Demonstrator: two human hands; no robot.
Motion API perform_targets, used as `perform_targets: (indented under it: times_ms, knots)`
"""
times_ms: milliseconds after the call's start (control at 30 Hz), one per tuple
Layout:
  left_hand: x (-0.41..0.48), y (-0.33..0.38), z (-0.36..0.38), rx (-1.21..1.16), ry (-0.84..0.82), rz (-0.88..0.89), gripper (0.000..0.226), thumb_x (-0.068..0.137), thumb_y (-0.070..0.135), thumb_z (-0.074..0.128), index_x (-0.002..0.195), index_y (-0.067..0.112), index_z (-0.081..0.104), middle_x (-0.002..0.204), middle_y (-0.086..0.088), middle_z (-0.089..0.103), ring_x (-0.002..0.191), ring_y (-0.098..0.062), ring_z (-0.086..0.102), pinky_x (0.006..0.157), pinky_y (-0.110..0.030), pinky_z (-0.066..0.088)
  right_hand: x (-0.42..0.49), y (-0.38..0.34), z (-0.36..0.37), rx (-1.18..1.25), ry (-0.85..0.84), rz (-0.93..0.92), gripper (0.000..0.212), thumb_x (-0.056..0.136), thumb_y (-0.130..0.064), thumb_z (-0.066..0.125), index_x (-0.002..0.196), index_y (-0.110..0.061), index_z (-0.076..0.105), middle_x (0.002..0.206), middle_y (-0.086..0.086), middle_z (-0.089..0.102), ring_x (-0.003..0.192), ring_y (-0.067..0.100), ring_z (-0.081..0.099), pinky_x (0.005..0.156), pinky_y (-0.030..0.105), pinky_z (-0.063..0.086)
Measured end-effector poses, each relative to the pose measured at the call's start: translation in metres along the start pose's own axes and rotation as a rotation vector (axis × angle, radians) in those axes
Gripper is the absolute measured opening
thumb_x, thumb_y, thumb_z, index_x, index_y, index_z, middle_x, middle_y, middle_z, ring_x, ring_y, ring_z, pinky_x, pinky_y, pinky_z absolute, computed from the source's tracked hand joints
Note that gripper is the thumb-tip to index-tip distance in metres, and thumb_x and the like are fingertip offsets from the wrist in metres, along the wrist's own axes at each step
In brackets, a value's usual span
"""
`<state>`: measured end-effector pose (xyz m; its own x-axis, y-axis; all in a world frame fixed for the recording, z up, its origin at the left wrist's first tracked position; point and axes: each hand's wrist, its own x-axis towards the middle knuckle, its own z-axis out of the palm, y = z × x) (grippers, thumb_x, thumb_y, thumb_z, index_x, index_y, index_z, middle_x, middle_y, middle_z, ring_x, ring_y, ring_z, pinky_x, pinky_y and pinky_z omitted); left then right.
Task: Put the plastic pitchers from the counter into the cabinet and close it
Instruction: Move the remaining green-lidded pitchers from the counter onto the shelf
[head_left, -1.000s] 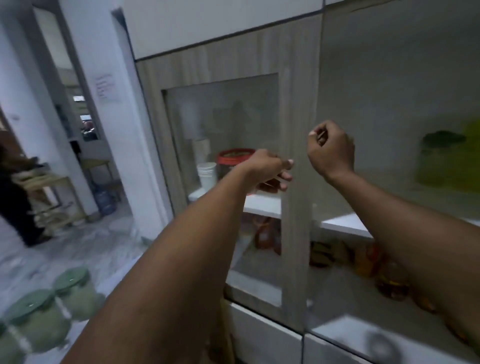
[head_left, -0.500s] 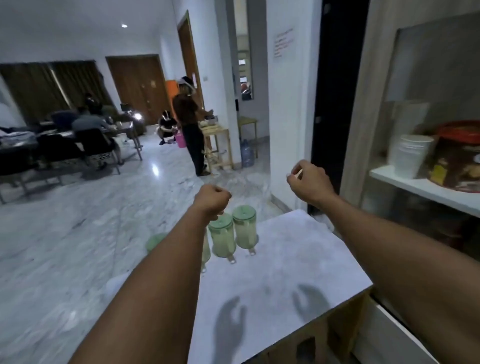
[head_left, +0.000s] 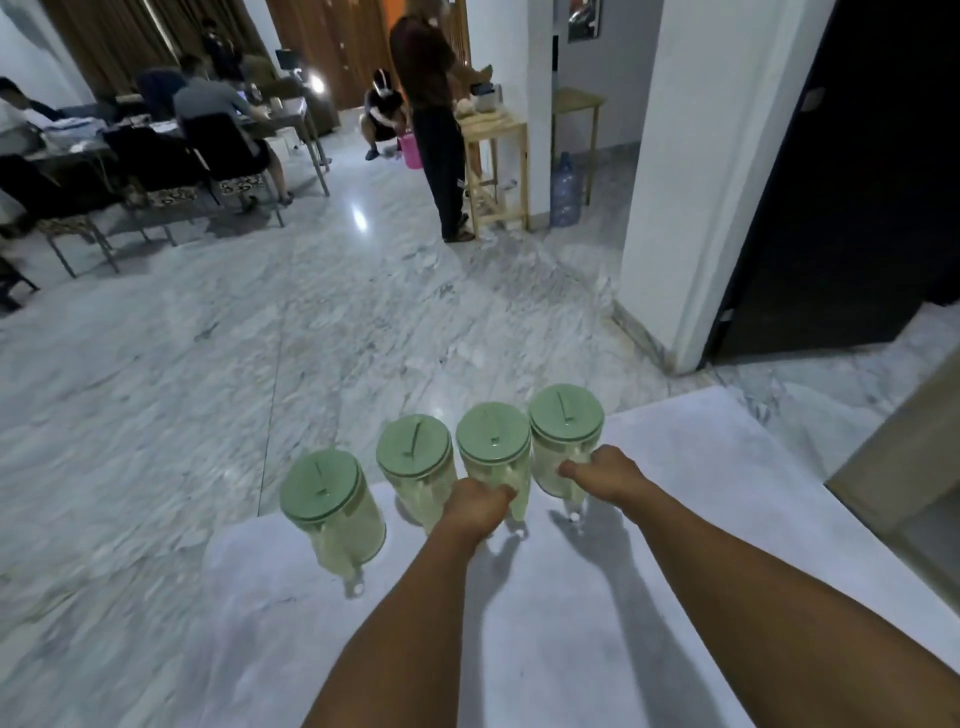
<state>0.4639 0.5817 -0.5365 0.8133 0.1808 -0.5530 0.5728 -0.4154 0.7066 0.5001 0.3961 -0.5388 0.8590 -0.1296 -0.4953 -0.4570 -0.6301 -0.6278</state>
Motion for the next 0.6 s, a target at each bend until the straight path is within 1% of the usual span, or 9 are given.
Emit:
perform_targets:
  times_ms: [67, 167, 233, 300, 367, 400, 500, 533, 600]
  knots:
    - [0.013, -0.002, 0.011, -0.041, -0.013, 0.001, 0.035, 0.087, 0.030, 0.067, 0.108, 0.002, 0.072, 0.109, -0.017, 0.073, 0.105, -0.035, 0.069, 0.094, -0.042, 0.056, 0.012, 0.002, 0.005, -0.004, -0.013, 0.017, 0.058, 0.082, -0.042, 0.069, 0.123, -0.002, 0.061, 0.126, 0.019, 0.064, 0.115, 0.035, 0.061, 0.090, 0.036, 0.051]
    - [0.024, 0.000, 0.022, -0.115, -0.016, 0.001, 0.026, 0.081, 0.029, 0.065, 0.094, 0.007, 0.073, 0.098, -0.015, 0.074, 0.093, -0.032, 0.071, 0.084, -0.040, 0.057, 0.022, 0.003, 0.006, 0.017, -0.021, 0.022, 0.049, 0.082, -0.034, 0.068, 0.119, -0.002, 0.064, 0.121, 0.020, 0.066, 0.111, 0.035, 0.063, 0.088, 0.038, 0.053]
    - [0.027, 0.002, 0.025, -0.164, -0.029, 0.006, 0.017, 0.082, 0.025, 0.062, 0.084, 0.010, 0.071, 0.088, -0.011, 0.071, 0.085, -0.028, 0.067, 0.078, -0.034, 0.052, 0.022, 0.004, 0.005, 0.036, -0.019, 0.014, 0.043, 0.082, -0.030, 0.065, 0.114, -0.002, 0.065, 0.116, 0.019, 0.067, 0.106, 0.035, 0.064, 0.084, 0.037, 0.052]
    - [0.025, 0.006, 0.023, -0.205, -0.044, -0.008, 0.012, 0.089, 0.020, 0.060, 0.082, 0.013, 0.067, 0.091, -0.012, 0.071, 0.086, -0.029, 0.066, 0.076, -0.032, 0.047, 0.019, 0.005, 0.000, 0.079, -0.002, 0.007, 0.040, 0.082, -0.029, 0.063, 0.111, -0.002, 0.065, 0.112, 0.019, 0.067, 0.104, 0.036, 0.065, 0.082, 0.039, 0.053]
    - [0.017, 0.011, 0.019, -0.236, -0.044, -0.009, 0.013, 0.093, 0.020, 0.058, 0.083, 0.015, 0.065, 0.105, -0.018, 0.073, 0.098, -0.035, 0.071, 0.076, -0.034, 0.050, 0.012, 0.007, -0.008, 0.129, 0.019, 0.002, 0.042, 0.080, -0.032, 0.061, 0.108, -0.001, 0.067, 0.108, 0.019, 0.069, 0.101, 0.036, 0.066, 0.082, 0.041, 0.055]
    - [0.012, 0.014, 0.016, -0.247, -0.052, -0.004, 0.013, 0.094, 0.022, 0.057, 0.086, 0.015, 0.065, 0.109, -0.020, 0.073, 0.103, -0.037, 0.071, 0.075, -0.036, 0.051, 0.006, 0.008, -0.013, 0.151, 0.030, 0.001, 0.042, 0.080, -0.032, 0.060, 0.106, 0.000, 0.069, 0.103, 0.019, 0.072, 0.095, 0.034, 0.068, 0.080, 0.040, 0.055]
    - [-0.011, 0.024, 0.010, -0.271, -0.115, 0.015, 0.023, 0.098, 0.026, 0.053, 0.106, 0.009, 0.066, 0.113, -0.020, 0.072, 0.106, -0.036, 0.070, 0.077, -0.039, 0.057, -0.025, 0.010, -0.033, 0.203, 0.073, -0.009, 0.032, 0.086, -0.024, 0.059, 0.100, 0.002, 0.070, 0.084, 0.016, 0.074, 0.070, 0.023, 0.066, 0.058, 0.029, 0.049]
    - [-0.022, 0.027, 0.009, -0.264, -0.142, 0.022, 0.027, 0.098, 0.027, 0.053, 0.111, 0.007, 0.065, 0.113, -0.019, 0.072, 0.105, -0.035, 0.070, 0.075, -0.039, 0.059, -0.037, 0.012, -0.041, 0.210, 0.094, -0.010, 0.031, 0.087, -0.024, 0.059, 0.099, 0.002, 0.070, 0.082, 0.016, 0.073, 0.067, 0.021, 0.064, 0.055, 0.027, 0.045]
    - [-0.048, 0.032, 0.010, -0.234, -0.191, 0.063, 0.031, 0.098, 0.030, 0.056, 0.116, 0.006, 0.064, 0.114, -0.019, 0.072, 0.105, -0.035, 0.070, 0.071, -0.037, 0.060, -0.071, 0.020, -0.057, 0.215, 0.146, -0.019, 0.032, 0.087, -0.025, 0.058, 0.099, 0.001, 0.069, 0.084, 0.017, 0.076, 0.069, 0.022, 0.064, 0.058, 0.027, 0.046]
